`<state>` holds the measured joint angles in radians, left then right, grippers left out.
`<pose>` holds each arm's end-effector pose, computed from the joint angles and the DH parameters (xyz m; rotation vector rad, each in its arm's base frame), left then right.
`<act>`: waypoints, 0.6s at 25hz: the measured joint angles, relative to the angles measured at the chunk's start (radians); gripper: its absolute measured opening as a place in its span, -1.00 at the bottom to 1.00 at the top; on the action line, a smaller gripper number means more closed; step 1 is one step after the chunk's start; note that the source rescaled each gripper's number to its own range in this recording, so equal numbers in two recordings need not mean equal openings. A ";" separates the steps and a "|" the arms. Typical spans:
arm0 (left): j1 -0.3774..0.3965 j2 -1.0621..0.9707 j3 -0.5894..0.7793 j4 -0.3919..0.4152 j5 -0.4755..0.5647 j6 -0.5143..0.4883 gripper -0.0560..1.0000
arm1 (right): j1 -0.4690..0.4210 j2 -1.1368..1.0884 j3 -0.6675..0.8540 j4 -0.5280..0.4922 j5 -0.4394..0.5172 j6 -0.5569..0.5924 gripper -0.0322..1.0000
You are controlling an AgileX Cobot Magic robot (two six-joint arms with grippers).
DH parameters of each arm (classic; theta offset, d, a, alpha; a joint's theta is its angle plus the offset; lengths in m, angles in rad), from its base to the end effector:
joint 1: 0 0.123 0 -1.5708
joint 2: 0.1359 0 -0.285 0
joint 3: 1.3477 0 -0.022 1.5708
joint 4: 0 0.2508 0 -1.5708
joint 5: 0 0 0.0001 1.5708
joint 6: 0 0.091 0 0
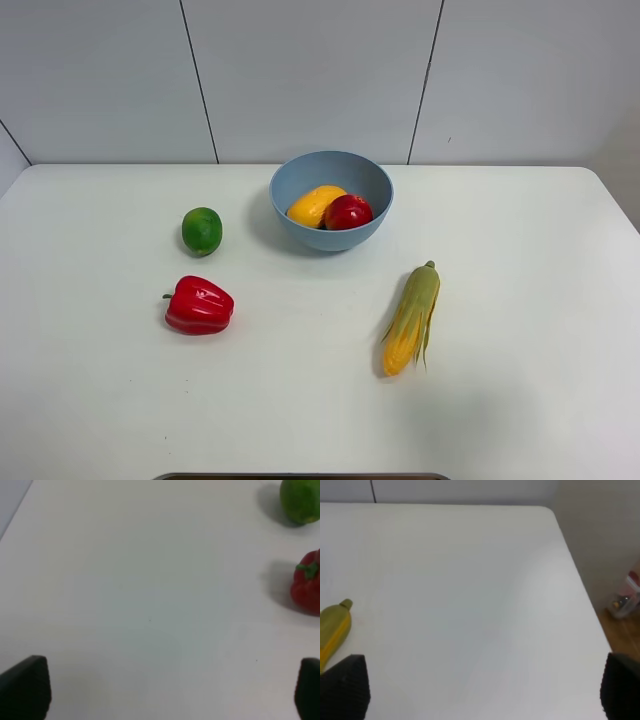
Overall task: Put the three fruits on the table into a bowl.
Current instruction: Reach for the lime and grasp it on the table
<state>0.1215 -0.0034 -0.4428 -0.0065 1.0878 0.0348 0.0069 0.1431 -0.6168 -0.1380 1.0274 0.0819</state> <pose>-0.0003 -0.0006 0.2591 -0.0919 2.1244 0.0846 0.0076 -0.0107 0.3131 0.0776 2.0298 -0.1092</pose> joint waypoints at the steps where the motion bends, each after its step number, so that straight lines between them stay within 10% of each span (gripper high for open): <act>1: 0.000 0.000 0.000 0.000 0.000 0.000 1.00 | -0.003 -0.033 0.015 0.013 0.003 0.000 1.00; 15: 0.000 0.000 0.000 0.000 0.000 0.000 1.00 | -0.005 -0.146 0.045 0.070 0.070 0.001 1.00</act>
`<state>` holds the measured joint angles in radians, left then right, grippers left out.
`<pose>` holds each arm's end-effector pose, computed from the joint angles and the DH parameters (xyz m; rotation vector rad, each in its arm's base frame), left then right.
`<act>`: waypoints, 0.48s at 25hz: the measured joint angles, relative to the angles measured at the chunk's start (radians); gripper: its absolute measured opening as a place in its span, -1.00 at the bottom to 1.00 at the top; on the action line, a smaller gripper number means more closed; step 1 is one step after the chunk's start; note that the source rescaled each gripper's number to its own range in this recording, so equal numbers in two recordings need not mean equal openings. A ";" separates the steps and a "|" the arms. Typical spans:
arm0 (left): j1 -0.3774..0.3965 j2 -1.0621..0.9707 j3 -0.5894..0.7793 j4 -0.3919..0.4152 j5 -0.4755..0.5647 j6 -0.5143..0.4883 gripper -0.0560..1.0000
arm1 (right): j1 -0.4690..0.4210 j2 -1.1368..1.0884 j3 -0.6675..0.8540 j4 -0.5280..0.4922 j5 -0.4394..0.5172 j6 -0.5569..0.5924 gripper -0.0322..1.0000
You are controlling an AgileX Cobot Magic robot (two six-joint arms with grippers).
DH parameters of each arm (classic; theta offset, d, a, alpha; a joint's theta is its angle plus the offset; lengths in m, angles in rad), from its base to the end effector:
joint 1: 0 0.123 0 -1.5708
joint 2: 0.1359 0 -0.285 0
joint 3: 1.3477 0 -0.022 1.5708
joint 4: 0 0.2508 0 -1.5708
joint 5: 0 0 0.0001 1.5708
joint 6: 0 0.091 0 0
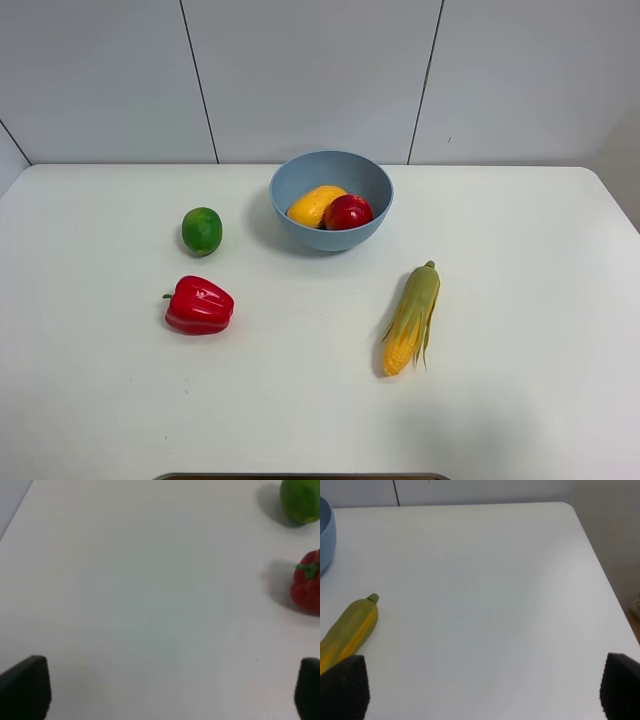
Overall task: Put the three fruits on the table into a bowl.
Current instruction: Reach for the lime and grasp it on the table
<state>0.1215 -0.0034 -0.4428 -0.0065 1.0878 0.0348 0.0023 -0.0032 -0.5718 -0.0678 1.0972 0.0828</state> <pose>-0.0003 -0.0006 0.2591 -0.0919 2.1244 0.0846 -0.0158 -0.0055 0.2940 0.0882 2.0022 -0.0258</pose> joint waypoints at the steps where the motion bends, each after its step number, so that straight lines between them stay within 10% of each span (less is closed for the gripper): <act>1: 0.000 0.000 0.000 0.000 0.000 0.000 1.00 | 0.000 0.000 0.000 0.004 0.000 0.000 1.00; 12: 0.000 0.000 0.000 0.000 0.000 0.000 1.00 | 0.000 0.000 0.000 0.005 0.000 0.000 1.00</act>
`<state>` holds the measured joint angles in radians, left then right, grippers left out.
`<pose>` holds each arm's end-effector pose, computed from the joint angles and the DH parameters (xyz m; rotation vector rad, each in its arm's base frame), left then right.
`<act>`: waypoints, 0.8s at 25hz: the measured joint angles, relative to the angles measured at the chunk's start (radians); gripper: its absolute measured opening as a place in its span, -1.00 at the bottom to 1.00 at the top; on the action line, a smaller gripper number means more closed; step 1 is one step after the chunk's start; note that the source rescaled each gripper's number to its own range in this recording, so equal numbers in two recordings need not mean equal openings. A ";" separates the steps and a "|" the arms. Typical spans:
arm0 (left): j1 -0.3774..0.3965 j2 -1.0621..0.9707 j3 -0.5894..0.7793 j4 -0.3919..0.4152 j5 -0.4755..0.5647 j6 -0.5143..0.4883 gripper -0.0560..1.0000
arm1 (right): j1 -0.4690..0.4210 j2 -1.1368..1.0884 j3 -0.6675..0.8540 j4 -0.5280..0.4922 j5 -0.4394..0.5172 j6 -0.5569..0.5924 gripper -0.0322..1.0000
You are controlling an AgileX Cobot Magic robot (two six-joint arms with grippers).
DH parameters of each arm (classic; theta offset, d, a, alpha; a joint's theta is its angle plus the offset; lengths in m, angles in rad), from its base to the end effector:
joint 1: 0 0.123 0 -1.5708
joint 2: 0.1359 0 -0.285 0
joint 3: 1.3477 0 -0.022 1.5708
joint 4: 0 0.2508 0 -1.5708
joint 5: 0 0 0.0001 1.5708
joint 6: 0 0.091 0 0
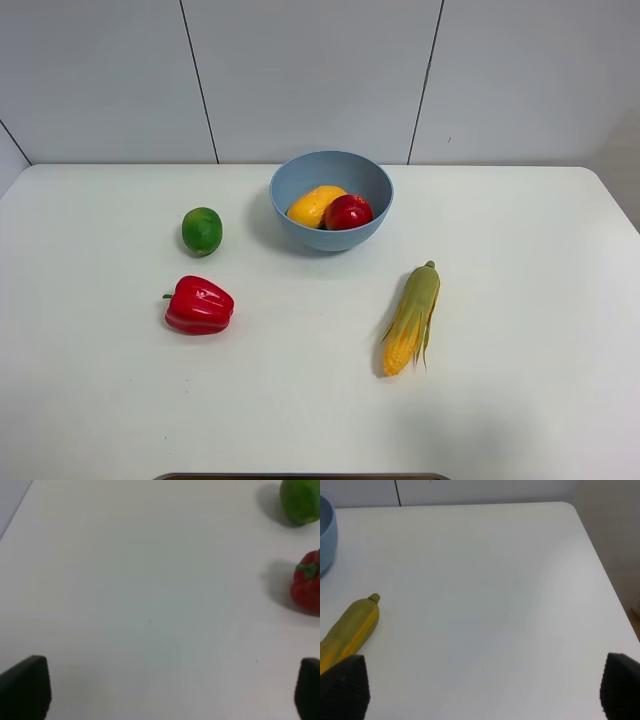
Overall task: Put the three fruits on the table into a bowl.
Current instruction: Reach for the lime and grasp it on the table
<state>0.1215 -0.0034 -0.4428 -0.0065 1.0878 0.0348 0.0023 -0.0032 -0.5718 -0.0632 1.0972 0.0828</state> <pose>-0.0003 -0.0006 0.2591 -0.0919 2.1244 0.0846 -0.0158 -0.0052 0.2940 0.0877 2.0024 -0.0204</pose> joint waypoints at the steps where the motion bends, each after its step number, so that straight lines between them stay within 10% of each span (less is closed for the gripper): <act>1: 0.000 0.000 0.000 0.000 0.000 0.000 1.00 | 0.000 0.000 0.000 0.000 0.000 0.000 1.00; 20: 0.000 0.000 0.000 0.024 0.000 0.000 1.00 | 0.000 0.000 0.000 0.000 0.000 0.002 1.00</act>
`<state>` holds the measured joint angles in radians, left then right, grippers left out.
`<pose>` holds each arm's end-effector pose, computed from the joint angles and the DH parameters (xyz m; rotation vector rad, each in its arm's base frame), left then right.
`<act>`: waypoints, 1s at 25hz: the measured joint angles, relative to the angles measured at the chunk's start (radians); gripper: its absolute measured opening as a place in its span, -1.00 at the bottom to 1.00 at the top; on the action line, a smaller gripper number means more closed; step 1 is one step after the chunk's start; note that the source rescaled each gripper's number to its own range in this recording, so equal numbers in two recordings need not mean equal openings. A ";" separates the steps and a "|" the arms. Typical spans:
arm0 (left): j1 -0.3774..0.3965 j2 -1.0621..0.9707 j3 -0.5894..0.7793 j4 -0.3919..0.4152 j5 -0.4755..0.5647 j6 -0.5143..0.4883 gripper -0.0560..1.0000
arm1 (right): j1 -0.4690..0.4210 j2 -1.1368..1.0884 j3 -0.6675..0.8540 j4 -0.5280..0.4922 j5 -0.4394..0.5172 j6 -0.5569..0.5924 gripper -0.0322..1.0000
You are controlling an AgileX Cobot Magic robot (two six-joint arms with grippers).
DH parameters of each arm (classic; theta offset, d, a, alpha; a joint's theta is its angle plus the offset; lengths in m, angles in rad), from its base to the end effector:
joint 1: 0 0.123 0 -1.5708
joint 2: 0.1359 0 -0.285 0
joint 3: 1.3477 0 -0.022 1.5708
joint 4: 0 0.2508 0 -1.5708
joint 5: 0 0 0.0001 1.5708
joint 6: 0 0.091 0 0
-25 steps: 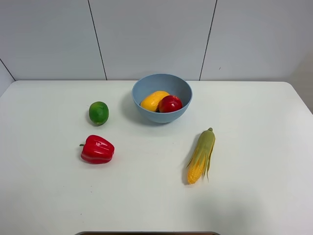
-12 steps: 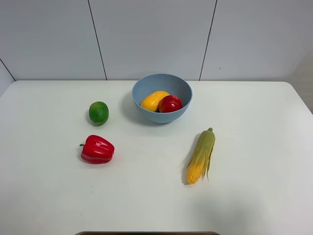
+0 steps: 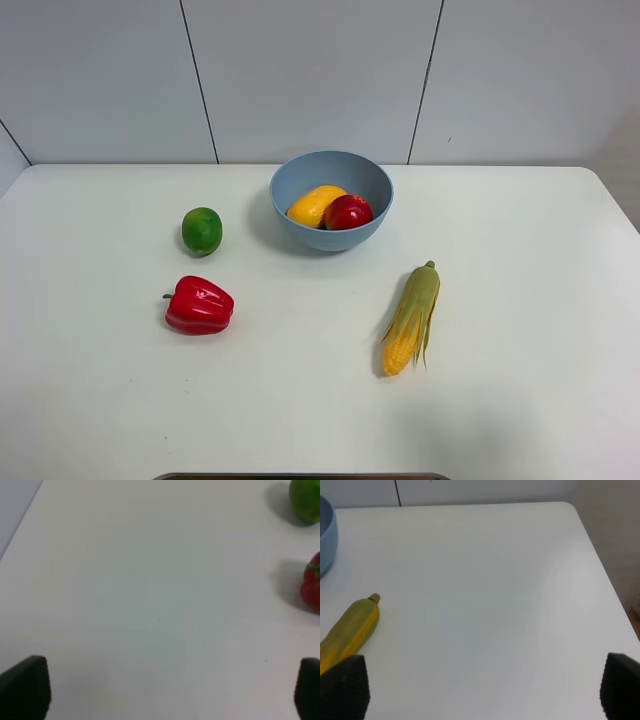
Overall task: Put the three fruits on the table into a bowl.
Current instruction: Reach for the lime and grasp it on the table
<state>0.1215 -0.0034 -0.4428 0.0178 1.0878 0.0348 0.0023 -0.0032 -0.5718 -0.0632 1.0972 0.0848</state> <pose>-0.0006 0.0014 0.2591 -0.0927 2.1252 0.1141 -0.0158 -0.0052 0.2940 0.0897 2.0023 -0.0191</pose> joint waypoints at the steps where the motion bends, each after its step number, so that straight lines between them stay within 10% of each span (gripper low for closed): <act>1: 0.000 0.000 0.000 0.000 -0.001 0.000 1.00 | 0.000 0.000 0.000 0.000 0.000 0.001 1.00; 10: 0.000 0.357 -0.187 -0.026 -0.049 0.075 1.00 | 0.000 0.000 0.000 0.000 0.000 0.001 1.00; 25: -0.047 1.354 -0.768 -0.309 -0.183 0.247 1.00 | 0.000 0.000 0.000 0.000 0.000 0.001 1.00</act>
<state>0.0746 1.3506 -1.2111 -0.2911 0.9047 0.2822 0.0023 -0.0032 -0.5718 -0.0632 1.0972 0.0859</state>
